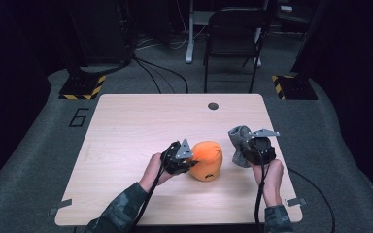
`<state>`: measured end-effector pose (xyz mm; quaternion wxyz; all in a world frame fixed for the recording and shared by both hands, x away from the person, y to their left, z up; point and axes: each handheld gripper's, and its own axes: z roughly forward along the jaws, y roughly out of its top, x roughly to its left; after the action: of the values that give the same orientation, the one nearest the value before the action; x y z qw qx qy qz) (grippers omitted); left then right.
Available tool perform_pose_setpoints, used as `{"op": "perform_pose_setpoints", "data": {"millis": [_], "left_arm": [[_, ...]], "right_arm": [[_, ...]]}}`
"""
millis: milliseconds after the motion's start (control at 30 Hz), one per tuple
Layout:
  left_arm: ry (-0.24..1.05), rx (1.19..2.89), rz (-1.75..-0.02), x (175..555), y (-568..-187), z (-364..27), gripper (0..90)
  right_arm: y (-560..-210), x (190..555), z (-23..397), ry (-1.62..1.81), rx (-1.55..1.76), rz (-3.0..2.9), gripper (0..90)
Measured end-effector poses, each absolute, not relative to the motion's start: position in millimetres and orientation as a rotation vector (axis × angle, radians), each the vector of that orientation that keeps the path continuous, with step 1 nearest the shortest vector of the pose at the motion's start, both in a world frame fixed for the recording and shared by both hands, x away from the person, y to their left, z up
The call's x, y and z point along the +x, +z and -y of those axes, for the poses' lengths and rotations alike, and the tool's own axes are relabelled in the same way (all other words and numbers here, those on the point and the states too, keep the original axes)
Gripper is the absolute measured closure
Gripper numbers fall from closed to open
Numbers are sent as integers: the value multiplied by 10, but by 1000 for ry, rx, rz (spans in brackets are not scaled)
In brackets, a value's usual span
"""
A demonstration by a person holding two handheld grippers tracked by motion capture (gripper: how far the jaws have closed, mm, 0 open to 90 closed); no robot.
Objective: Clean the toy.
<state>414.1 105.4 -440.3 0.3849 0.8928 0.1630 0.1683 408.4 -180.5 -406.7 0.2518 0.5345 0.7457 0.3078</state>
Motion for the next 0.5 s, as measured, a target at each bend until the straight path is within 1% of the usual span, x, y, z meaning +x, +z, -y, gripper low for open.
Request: {"op": "perform_pose_setpoints", "data": {"millis": [133, 300, 500], "left_arm": [[398, 2259, -477, 4216, -4424, -1121, 688], [314, 2212, -582, 4367, -4476, -1241, 677], [248, 2168, -695, 4528, -4551, -1365, 659]], "right_arm": [[-4132, 4108, 1783, 817, 1454, -2050, 683], [-4182, 4111, 1809, 816, 1460, -2052, 682], [-4361, 4138, 1852, 779, 1489, -2062, 679]]}}
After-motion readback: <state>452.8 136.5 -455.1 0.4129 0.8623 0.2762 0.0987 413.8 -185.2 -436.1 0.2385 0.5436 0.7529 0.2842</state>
